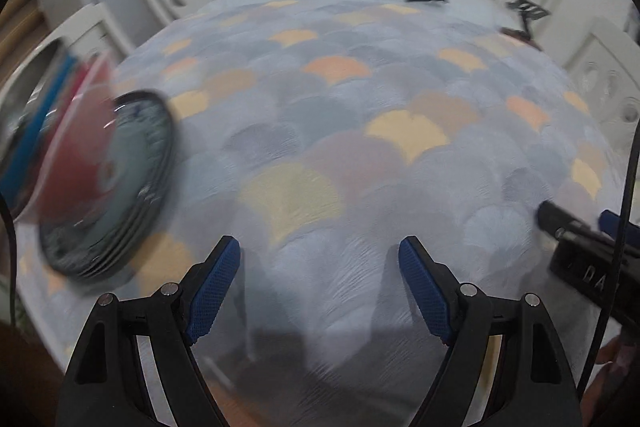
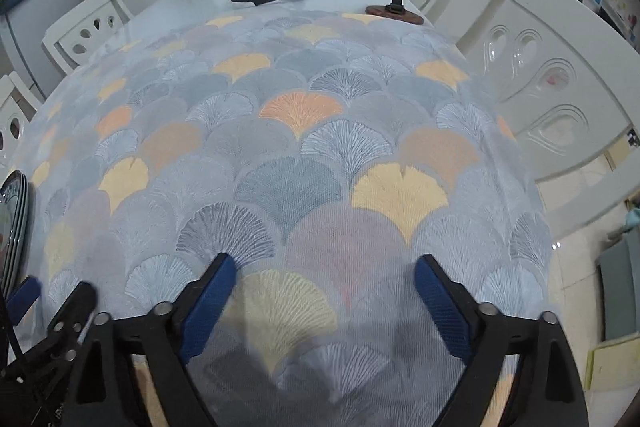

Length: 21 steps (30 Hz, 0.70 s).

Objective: Organize plates and bowls

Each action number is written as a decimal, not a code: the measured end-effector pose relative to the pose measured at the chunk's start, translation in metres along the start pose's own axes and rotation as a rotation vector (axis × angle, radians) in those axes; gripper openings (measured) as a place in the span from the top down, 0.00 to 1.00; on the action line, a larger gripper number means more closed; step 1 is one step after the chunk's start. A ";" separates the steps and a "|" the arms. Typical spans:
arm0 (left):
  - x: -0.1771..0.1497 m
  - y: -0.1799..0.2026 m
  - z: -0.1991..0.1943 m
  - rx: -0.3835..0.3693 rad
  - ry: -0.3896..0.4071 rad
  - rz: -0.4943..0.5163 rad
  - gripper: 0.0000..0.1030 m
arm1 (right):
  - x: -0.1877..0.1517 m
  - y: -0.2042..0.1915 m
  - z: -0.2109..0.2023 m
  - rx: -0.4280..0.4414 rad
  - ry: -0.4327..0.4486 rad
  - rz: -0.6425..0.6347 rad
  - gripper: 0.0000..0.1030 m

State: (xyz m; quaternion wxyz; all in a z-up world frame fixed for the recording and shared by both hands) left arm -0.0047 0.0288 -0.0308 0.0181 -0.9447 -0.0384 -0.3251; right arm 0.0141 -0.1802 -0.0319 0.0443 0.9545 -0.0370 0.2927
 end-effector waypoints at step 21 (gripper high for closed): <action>0.010 0.006 0.018 -0.068 0.050 -0.019 0.00 | 0.000 0.002 0.004 0.020 0.108 0.004 0.00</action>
Point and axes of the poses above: each gripper's, at about its wrist camera, not at the fingertips, and z roughly the way its jaws point, y to its right, x to its top, the point moved 9 cm from there along z, roughly the way its jaws point, and after that the axes turned 4 degrees about y, right-handed, at the moved point
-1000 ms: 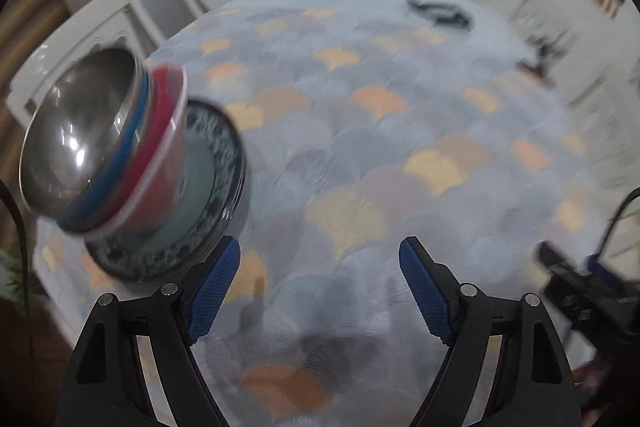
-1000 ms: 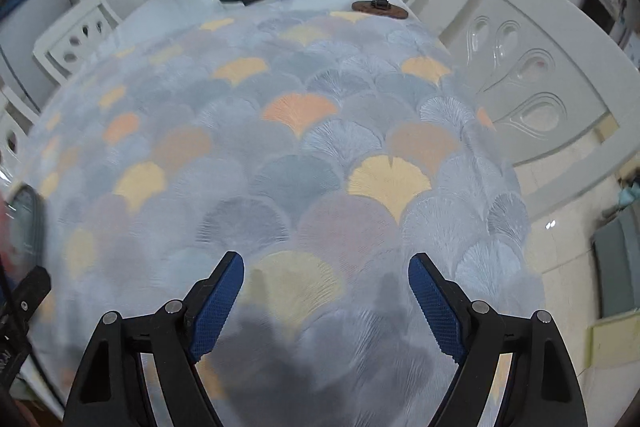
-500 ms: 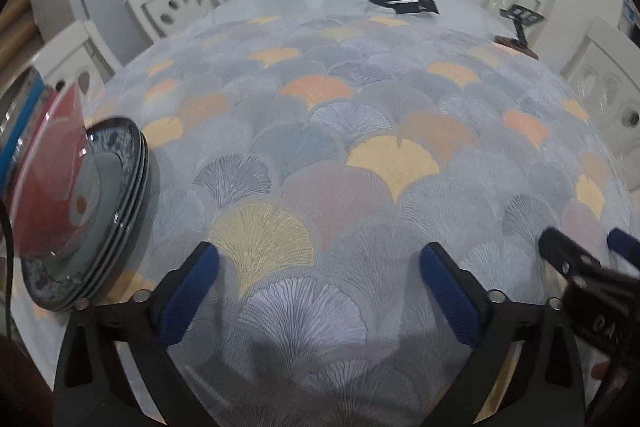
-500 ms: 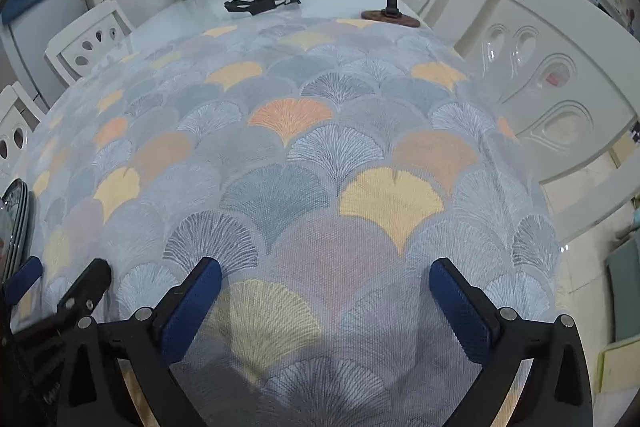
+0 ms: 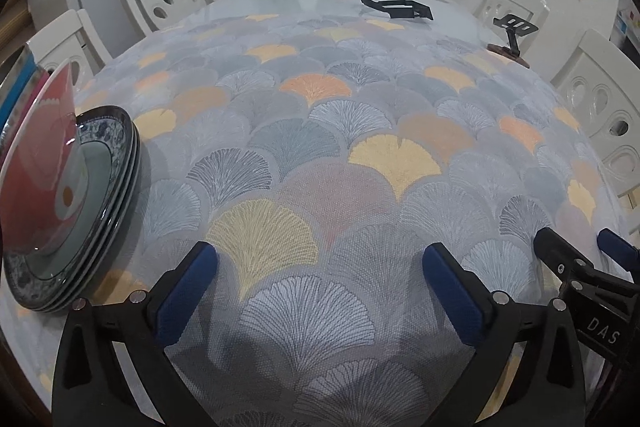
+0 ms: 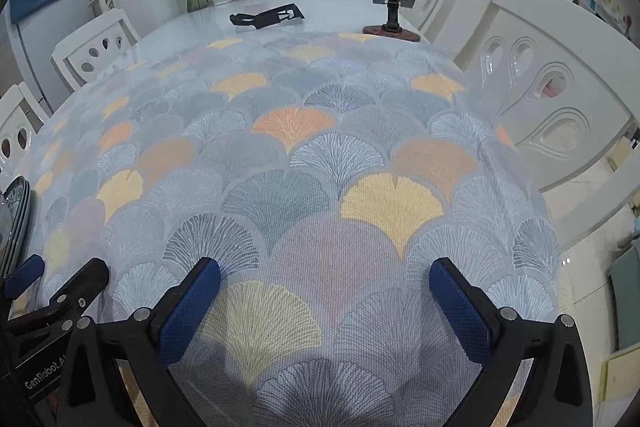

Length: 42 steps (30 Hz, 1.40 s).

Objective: Organize plates and bowls

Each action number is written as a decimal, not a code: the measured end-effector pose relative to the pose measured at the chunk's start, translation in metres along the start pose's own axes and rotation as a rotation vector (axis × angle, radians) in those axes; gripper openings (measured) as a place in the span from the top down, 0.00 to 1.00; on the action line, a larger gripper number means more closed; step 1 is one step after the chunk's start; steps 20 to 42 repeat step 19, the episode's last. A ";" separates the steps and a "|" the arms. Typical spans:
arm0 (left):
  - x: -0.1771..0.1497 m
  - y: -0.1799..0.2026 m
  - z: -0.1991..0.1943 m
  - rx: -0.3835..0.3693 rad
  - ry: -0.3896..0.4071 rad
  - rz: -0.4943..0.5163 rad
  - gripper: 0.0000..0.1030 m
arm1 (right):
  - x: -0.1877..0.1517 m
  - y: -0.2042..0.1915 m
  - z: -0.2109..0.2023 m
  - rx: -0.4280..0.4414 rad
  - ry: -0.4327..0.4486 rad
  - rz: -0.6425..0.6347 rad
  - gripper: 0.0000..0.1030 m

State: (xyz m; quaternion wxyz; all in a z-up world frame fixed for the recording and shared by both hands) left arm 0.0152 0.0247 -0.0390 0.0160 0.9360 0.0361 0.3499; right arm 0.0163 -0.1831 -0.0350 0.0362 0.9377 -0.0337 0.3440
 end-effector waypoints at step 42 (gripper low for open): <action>0.002 -0.002 0.002 -0.009 -0.003 -0.006 0.00 | 0.000 0.000 0.001 -0.001 0.000 -0.001 0.00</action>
Point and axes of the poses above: each gripper's, at about its wrist camera, not at the fingertips, and z roughly the way its jaws point, y to its right, x to its top, the point moved 9 cm from there along z, roughly the way its jaws point, and after that the axes turned 4 degrees about y, right-handed, at the moved point
